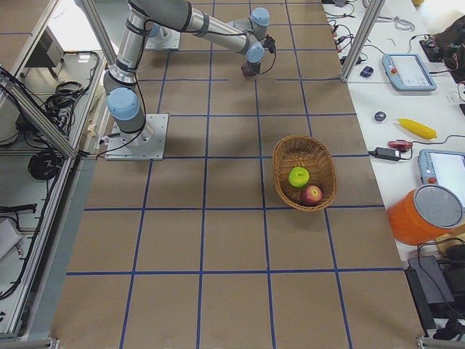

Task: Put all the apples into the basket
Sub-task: 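Carry the dark red apple to the basket and open the right gripper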

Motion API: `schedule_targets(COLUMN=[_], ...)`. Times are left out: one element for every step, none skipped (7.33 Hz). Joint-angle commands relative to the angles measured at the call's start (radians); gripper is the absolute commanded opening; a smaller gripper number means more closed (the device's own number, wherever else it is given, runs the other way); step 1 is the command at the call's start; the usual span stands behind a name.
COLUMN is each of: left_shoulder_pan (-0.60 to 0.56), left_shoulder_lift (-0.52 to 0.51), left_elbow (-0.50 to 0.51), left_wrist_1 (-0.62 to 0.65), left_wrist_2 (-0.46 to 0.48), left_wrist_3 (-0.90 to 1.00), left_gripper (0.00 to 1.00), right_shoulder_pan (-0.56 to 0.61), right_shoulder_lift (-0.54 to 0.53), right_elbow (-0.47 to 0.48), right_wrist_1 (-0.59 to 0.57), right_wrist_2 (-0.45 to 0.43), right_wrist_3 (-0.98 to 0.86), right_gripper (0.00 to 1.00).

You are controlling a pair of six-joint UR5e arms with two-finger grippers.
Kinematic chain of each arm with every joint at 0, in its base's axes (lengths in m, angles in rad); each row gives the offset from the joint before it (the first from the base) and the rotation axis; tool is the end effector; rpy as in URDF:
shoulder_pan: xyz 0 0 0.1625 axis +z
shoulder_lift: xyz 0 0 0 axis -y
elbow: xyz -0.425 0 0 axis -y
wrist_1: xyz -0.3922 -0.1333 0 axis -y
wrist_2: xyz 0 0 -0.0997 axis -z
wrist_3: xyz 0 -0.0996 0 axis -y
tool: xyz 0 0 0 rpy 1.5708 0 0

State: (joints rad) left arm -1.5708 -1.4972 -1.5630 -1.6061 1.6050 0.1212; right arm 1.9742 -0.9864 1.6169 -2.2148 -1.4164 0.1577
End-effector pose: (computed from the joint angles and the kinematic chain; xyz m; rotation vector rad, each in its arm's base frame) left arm -0.1299 -0.4638 0.5234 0.1868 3.0983 -0.0682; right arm 0.3927 -0.5416 0.1887 -0.3679 2.9665 0.0446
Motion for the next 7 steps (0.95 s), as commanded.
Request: schedule_targets(left_shoulder_pan=[0.000, 0.000, 0.000, 0.000, 0.002, 0.002, 0.002], left_shoulder_lift=[0.000, 0.002, 0.000, 0.000, 0.000, 0.000, 0.000], left_elbow=[0.001, 0.004, 0.011, 0.012, 0.012, 0.012, 0.012], left_wrist_1=[-0.005, -0.012, -0.026, -0.026, -0.028, -0.028, -0.028], left_wrist_2=[0.000, 0.000, 0.000, 0.000, 0.000, 0.000, 0.001], left_wrist_3=[0.000, 0.000, 0.000, 0.000, 0.000, 0.000, 0.000], left_gripper=[1.00, 1.00, 1.00, 1.00, 1.00, 1.00, 1.00], right_shoulder_pan=[0.000, -0.002, -0.014, -0.044, -0.125, -0.253, -0.378], right_shoulder_lift=[0.006, 0.000, -0.030, -0.088, -0.153, -0.190, -0.202], right_elbow=[0.005, 0.005, -0.005, -0.030, -0.070, -0.130, -0.199], right_wrist_1=[-0.005, 0.003, 0.053, 0.149, 0.241, 0.361, 0.456], right_wrist_2=[-0.010, -0.009, -0.007, -0.012, -0.044, -0.058, -0.062], right_wrist_3=[-0.010, -0.006, 0.006, 0.006, 0.005, -0.010, -0.038], right_gripper=[0.33, 0.00, 0.00, 0.00, 0.00, 0.00, 0.00])
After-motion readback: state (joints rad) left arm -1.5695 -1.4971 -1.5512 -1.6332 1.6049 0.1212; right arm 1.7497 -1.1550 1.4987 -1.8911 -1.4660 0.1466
